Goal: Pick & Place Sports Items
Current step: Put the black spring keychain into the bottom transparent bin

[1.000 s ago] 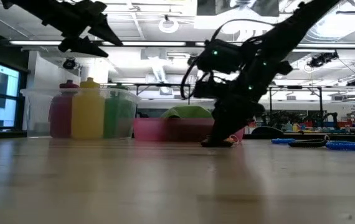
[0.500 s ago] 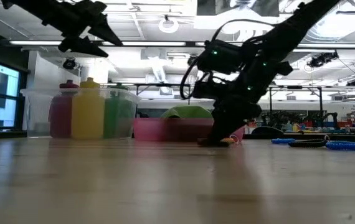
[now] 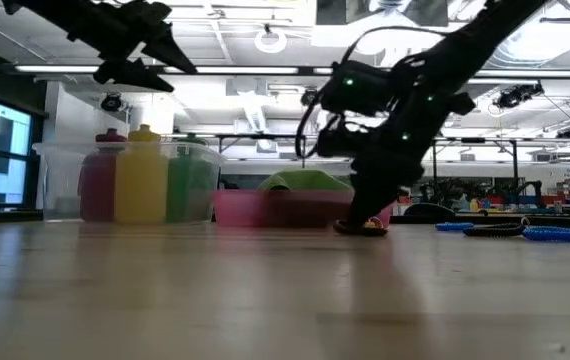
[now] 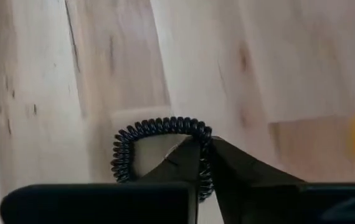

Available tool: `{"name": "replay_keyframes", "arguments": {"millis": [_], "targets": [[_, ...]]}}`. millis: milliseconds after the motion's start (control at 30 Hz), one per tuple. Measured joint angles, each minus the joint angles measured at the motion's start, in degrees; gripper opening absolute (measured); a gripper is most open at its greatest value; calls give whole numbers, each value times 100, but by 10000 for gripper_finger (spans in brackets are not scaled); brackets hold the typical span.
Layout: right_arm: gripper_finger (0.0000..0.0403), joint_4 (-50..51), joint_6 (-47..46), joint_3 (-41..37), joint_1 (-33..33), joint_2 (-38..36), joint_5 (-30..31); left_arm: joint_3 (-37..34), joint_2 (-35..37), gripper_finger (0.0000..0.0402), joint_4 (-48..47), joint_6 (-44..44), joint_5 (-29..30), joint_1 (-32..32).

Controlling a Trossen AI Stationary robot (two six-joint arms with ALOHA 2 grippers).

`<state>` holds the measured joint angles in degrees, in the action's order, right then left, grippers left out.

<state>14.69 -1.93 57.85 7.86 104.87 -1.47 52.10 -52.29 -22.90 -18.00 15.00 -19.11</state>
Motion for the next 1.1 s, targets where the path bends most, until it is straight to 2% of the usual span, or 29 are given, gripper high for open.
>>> {"name": "replay_keyframes", "arguments": {"millis": [167,333,533,733,967,1100], "targets": [[1,-122,-16,-3,9,-512,54,0,0,336,2,0,0,1],[1,-265,-105,2,30,-1028,418,0,0,336,2,-262,0,2],[1,-856,-131,8,87,-1495,525,0,-85,336,7,-385,2,52],[1,-1495,-133,11,92,-1619,802,0,-517,336,142,173,-37,340],[0,-1604,-134,11,94,-1616,831,0,-1282,336,1318,472,-59,833],[0,-1556,-136,11,92,-1616,1113,0,-1679,336,2005,471,-58,1034]]}}
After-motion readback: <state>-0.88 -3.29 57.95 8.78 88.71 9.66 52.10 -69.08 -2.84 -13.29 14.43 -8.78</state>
